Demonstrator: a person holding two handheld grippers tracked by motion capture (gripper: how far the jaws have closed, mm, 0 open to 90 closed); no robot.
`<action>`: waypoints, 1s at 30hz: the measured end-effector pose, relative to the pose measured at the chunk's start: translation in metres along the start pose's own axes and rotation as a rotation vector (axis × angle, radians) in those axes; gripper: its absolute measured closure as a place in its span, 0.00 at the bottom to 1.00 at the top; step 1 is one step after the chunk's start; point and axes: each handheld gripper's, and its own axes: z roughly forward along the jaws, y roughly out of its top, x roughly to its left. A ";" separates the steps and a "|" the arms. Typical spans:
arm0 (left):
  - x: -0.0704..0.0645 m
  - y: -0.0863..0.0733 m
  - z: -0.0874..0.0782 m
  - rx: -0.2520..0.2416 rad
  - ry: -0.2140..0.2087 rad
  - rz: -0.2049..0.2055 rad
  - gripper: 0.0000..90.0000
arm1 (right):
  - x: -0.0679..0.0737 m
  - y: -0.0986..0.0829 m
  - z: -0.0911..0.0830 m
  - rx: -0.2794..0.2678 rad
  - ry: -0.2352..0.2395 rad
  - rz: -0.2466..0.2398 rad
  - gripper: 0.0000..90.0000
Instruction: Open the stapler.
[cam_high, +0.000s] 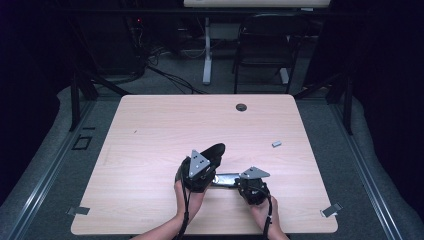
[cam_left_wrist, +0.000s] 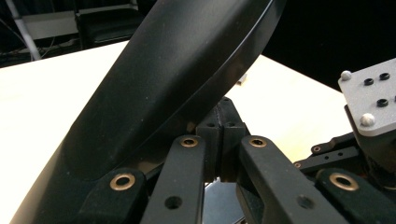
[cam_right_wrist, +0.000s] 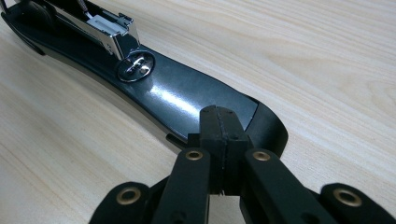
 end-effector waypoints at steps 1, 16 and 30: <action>0.000 0.000 -0.001 0.003 0.005 -0.005 1.00 | 0.000 0.000 0.000 0.000 0.001 0.000 1.00; 0.009 0.002 -0.009 -0.012 0.020 -0.046 1.00 | -0.001 0.000 0.000 0.006 -0.004 -0.012 1.00; 0.018 0.004 -0.020 -0.038 0.018 -0.083 1.00 | 0.000 0.000 0.000 -0.001 -0.004 -0.008 1.00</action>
